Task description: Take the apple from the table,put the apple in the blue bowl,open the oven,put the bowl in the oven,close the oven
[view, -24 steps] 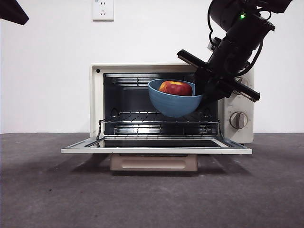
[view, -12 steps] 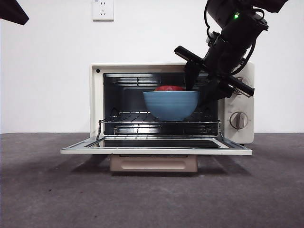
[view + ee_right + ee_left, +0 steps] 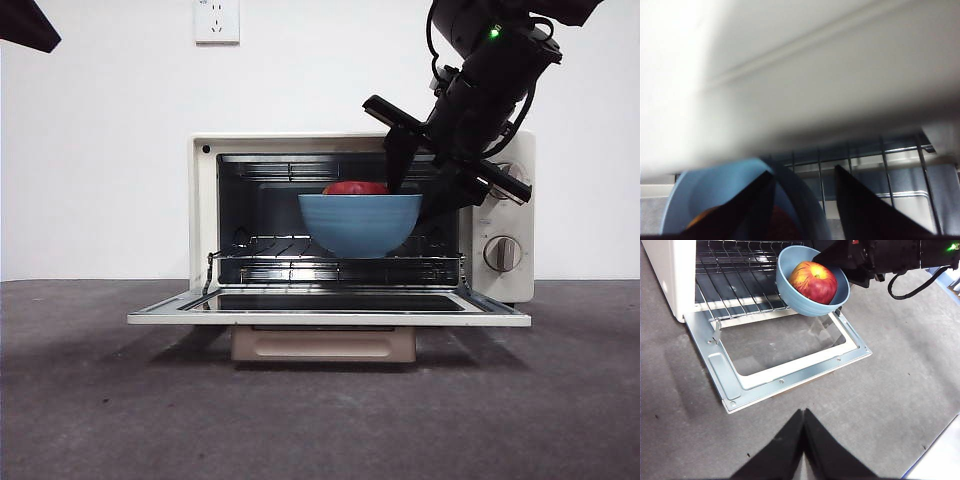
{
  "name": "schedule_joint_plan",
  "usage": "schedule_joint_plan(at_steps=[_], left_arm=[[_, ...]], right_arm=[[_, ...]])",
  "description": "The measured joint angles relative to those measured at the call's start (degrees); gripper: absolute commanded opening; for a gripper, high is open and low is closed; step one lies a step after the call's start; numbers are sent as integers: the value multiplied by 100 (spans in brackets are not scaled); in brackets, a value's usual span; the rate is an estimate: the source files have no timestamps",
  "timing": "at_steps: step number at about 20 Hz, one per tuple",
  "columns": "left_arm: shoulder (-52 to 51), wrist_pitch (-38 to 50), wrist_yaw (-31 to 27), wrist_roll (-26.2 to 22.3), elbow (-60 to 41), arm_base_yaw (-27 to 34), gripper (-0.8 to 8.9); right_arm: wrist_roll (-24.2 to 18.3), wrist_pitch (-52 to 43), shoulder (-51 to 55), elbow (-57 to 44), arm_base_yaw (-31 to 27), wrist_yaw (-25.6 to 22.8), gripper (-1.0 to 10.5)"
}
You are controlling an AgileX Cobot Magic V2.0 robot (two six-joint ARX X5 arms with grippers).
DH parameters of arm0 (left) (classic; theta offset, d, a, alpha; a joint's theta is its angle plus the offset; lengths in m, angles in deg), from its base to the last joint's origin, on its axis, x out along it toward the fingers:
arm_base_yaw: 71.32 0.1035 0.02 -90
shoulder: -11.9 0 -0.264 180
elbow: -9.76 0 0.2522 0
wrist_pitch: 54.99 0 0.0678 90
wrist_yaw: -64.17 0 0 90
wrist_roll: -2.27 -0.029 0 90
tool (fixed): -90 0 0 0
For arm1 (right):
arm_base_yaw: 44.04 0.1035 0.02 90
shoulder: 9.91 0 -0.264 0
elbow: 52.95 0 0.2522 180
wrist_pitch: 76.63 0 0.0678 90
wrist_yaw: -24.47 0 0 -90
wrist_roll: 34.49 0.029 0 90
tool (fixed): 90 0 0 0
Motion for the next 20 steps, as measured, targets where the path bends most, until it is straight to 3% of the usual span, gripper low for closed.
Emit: schedule_joint_plan(at_steps=[4,14,20], left_arm=[[0,0,0,0,0,0,7],[0,0,0,0,0,0,7],[0,0,0,0,0,0,7]], right_arm=[[0,0,0,0,0,-22,187],[317,-378,2,2,105,-911,187],[382,-446,2,2,157,-920,187]])
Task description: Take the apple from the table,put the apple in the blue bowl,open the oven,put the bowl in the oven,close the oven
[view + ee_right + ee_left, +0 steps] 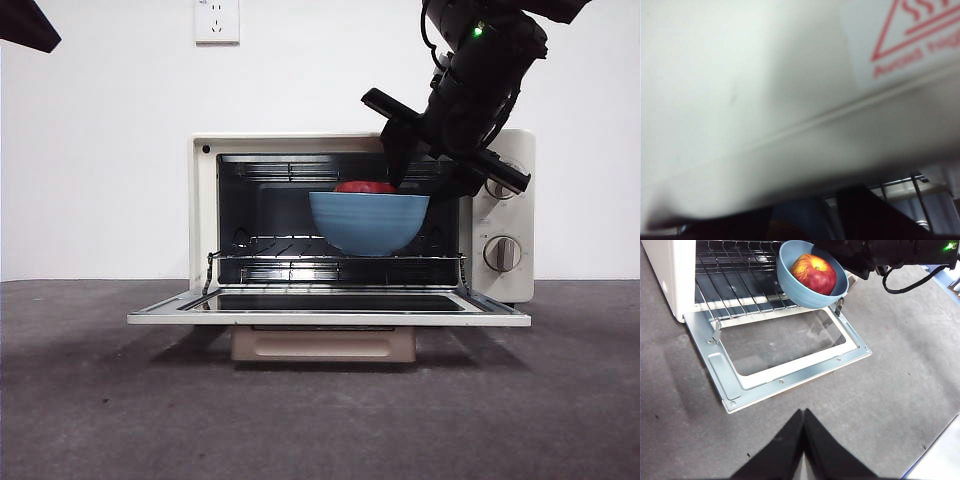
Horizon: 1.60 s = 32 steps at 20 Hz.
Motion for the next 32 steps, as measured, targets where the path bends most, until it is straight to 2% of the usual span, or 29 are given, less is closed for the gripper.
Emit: schedule_joint_plan(at_steps=[9,13,19,23,27,29,32], left_arm=[[0,0,0,0,0,0,7],[9,13,0,-13,0,0,7],[693,732,0,-11,0,0,6],[1646,1355,2,44,0,116,6],[2802,2006,0,280,0,533,6],[3379,2258,17,334,0,702,6],[4229,2673,155,400,0,754,6]], right_arm=[[-168,293,455,0,15,50,187],[-439,763,778,0,26,232,187],[-1440,1423,1882,0,173,450,187],[-2507,2507,2758,0,166,498,187],[-3440,3742,3620,0,166,496,187],[-3661,4129,4026,0,166,496,187],[-3775,4450,4564,0,166,496,187]])
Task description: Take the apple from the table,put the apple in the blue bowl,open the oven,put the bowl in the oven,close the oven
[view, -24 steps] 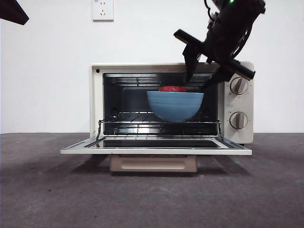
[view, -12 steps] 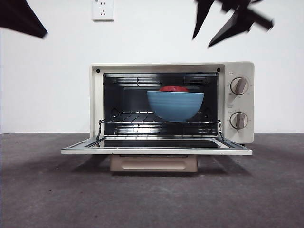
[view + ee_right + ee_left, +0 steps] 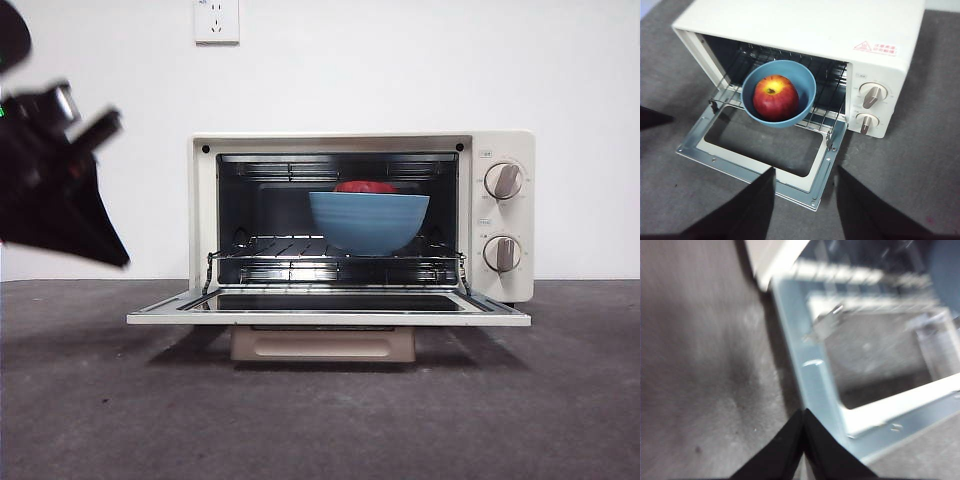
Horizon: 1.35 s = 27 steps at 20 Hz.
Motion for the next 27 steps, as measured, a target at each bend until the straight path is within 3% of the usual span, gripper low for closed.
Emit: schedule_joint_plan(at_steps=[5,16,22,27], left_arm=[[1001,713,166,197,0,-4,6],[1646,1346,1239,584,-22,-48,6],[1657,2437,2194,1447,-77,48,6],[1657,4079,2343,2503,-74,57,6]], right_arm=[[-24,179,675,0,0,0,187],[28,391,1217,2,0,-7,187],[46,400,1263,2,0,-7,187],[90,525,1263,2,0,-4,187]])
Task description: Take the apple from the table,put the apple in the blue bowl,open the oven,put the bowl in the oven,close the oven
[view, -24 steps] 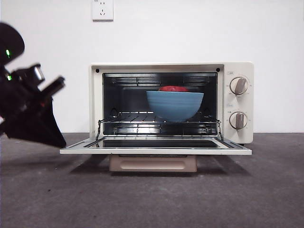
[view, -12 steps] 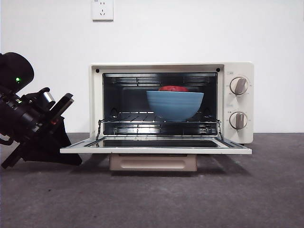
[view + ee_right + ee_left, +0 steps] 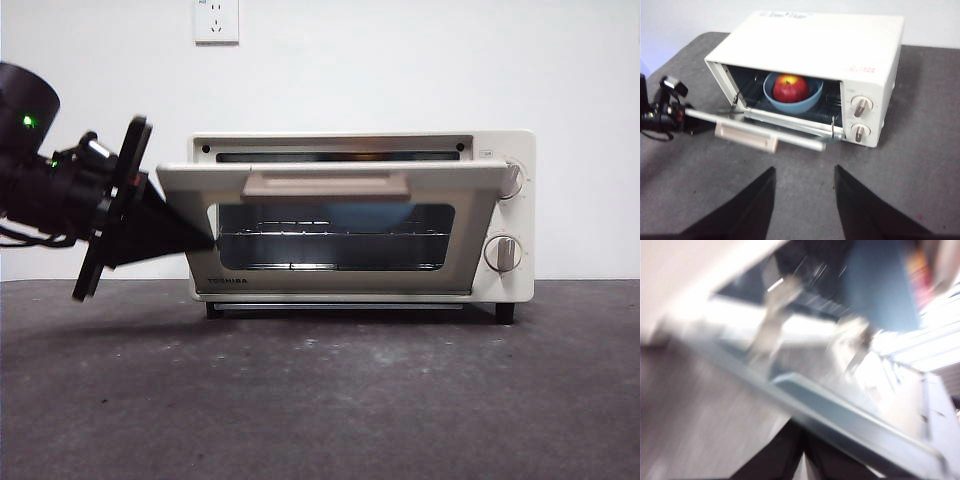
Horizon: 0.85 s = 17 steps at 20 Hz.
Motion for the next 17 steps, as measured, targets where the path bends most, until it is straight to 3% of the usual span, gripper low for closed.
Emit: schedule_joint_plan(at_steps=[5,11,17], left_arm=[[0,944,-669,691,70,146,6],[-2,949,-758,726,225,168,7],[-275,365,-761,686,225,85,7]], right_arm=[[85,216,0,0,0,0,187],[96,304,0,0,0,0,187],[87,411,0,-2,0,-2,187]])
